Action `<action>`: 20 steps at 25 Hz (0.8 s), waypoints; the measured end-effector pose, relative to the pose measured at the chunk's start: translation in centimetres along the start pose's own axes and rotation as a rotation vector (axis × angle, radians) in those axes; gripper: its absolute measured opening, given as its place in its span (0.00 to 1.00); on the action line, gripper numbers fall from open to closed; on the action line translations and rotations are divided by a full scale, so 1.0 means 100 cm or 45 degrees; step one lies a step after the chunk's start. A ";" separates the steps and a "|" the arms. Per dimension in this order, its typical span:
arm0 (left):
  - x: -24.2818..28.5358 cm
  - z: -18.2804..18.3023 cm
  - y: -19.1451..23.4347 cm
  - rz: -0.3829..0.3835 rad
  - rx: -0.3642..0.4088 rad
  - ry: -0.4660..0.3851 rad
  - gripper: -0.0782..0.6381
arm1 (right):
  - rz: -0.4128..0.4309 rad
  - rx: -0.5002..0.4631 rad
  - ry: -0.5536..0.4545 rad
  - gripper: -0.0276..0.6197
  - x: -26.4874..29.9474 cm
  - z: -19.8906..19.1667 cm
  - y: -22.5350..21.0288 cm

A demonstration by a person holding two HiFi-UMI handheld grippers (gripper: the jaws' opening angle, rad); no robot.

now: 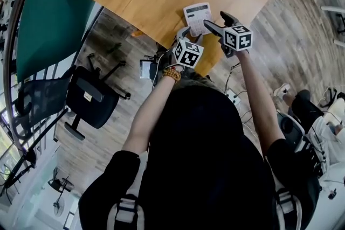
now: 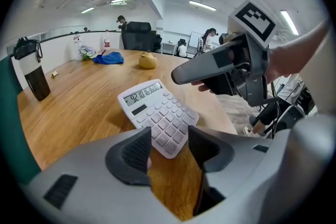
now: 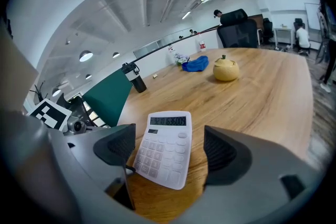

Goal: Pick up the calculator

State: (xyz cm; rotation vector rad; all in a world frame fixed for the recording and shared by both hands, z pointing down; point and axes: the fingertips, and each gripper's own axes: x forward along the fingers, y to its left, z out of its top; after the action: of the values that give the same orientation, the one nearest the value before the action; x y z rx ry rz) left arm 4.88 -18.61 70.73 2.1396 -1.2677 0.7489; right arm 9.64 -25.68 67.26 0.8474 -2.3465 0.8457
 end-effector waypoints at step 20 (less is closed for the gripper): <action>0.015 0.000 0.004 0.021 0.043 -0.002 0.47 | 0.035 0.055 0.115 0.70 0.035 -0.022 -0.005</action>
State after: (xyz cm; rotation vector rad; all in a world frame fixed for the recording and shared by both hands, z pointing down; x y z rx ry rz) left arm 5.09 -19.68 71.89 2.1591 -1.2840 0.7813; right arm 8.06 -25.82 71.14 0.7789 -2.2736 0.9295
